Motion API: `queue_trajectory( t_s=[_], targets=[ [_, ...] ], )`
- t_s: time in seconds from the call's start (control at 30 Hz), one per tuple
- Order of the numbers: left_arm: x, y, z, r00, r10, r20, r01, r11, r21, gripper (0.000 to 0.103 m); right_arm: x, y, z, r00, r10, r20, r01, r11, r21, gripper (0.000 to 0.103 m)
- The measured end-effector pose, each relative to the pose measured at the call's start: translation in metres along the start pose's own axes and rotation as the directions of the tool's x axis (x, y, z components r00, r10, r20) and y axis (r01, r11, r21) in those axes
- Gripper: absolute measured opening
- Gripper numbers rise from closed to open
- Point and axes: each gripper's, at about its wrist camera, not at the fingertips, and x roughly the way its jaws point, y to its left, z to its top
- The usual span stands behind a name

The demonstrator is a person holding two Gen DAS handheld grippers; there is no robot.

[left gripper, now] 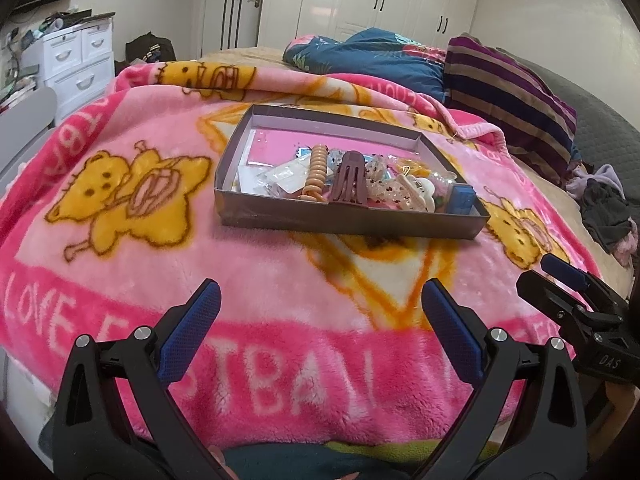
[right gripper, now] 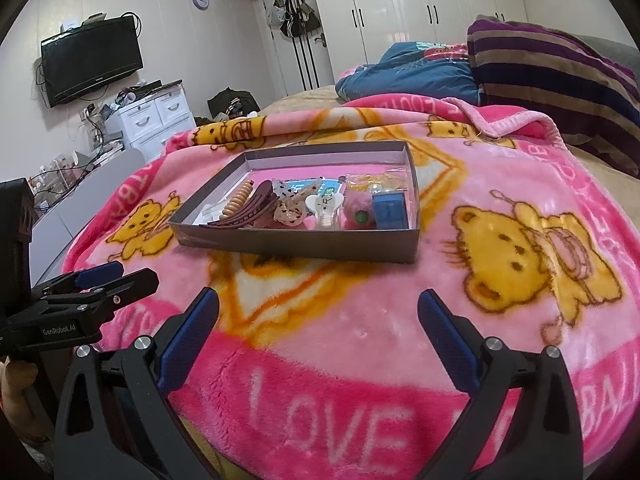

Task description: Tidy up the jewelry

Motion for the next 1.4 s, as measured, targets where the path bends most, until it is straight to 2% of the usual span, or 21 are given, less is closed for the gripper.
queue_trajectory(
  t_s=[1.4],
  targets=[
    [-0.0052, 0.0014, 0.0005, 0.999, 0.031, 0.007, -0.031, 1.0, 0.0, 0.094, -0.0009, 0.0013, 0.0004, 1.0, 0.001, 0.004, -0.001, 1.0, 0.006, 0.099]
  ],
)
